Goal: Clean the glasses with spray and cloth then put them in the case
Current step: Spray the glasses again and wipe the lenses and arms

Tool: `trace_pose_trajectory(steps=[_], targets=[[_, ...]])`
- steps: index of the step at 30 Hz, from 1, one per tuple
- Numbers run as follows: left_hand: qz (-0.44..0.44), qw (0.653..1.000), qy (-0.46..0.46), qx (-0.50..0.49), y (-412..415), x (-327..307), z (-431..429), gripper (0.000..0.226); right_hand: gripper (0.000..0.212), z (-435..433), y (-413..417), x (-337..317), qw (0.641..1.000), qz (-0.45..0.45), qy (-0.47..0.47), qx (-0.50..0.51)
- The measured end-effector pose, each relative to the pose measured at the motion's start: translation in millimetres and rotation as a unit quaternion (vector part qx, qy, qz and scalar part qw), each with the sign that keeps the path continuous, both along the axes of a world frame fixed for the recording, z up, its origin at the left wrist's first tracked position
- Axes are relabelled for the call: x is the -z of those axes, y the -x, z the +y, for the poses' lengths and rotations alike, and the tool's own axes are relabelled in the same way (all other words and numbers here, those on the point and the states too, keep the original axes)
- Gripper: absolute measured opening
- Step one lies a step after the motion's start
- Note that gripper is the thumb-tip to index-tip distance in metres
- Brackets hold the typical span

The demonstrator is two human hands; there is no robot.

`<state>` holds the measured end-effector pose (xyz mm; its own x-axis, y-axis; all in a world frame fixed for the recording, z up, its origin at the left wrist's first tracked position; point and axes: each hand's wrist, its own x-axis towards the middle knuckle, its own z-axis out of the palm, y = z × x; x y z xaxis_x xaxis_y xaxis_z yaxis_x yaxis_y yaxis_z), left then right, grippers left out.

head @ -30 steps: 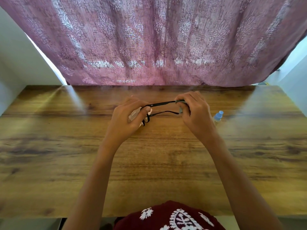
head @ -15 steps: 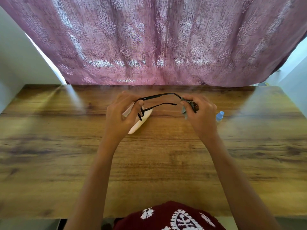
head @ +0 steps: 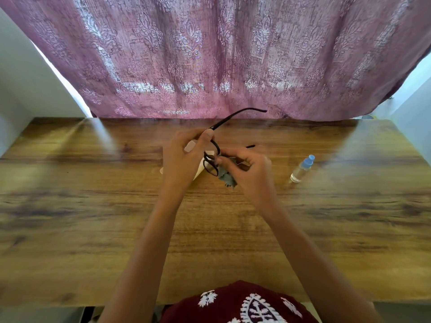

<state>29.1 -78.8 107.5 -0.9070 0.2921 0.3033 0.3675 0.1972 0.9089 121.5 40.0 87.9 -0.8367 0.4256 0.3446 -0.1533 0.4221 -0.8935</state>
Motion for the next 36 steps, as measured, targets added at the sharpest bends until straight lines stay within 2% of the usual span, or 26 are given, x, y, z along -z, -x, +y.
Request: trace_pose_trajectory(steps=[4, 6, 9, 12, 14, 19, 23, 25, 28, 31, 34, 36], targets=[[-0.03, 0.999, 0.011, 0.02, -1, -6, 5, 0.02, 0.018, -1, 3, -2, 0.999, -0.02, 0.024, 0.011], [-0.047, 0.996, 0.024, 0.069, 2, -6, 2, 0.022, 0.018, 3, 4, -5, 0.999, -0.032, 0.042, 0.015], [-0.09, 0.985, 0.067, 0.129, 7, -3, -10, 0.03, 0.021, 12, 2, -13, 0.981, -0.052, 0.188, 0.002], [-0.148, 0.965, 0.114, 0.182, 6, 3, -28, 0.036, 0.017, 26, 2, -23, 0.928, -0.066, 0.364, -0.04], [-0.175, 0.949, 0.129, 0.228, 6, 7, -38, 0.043, 0.011, 37, 7, -27, 0.894, -0.07, 0.44, -0.044], [-0.157, 0.936, 0.072, 0.307, 0, 4, -41, 0.025, 0.008, 51, 20, -28, 0.799, -0.045, 0.599, -0.035], [-0.165, 0.933, 0.04, 0.316, -4, -1, -34, 0.023, 0.018, 53, 27, -24, 0.79, -0.059, 0.609, -0.036], [-0.165, 0.931, 0.029, 0.325, -7, -3, -29, 0.023, 0.015, 51, 29, -22, 0.791, -0.076, 0.606, -0.038], [-0.169, 0.926, -0.012, 0.338, -9, -3, -25, 0.025, 0.035, 50, 31, -20, 0.791, -0.085, 0.605, -0.027], [-0.179, 0.925, -0.048, 0.331, -9, -3, -23, 0.026, 0.027, 50, 30, -20, 0.801, -0.095, 0.591, -0.02], [-0.189, 0.926, -0.077, 0.316, -9, -3, -21, 0.026, 0.034, 49, 29, -22, 0.803, -0.096, 0.587, -0.034], [-0.202, 0.924, -0.083, 0.313, -8, -2, -19, 0.026, 0.024, 50, 29, -22, 0.813, -0.099, 0.572, -0.042]])
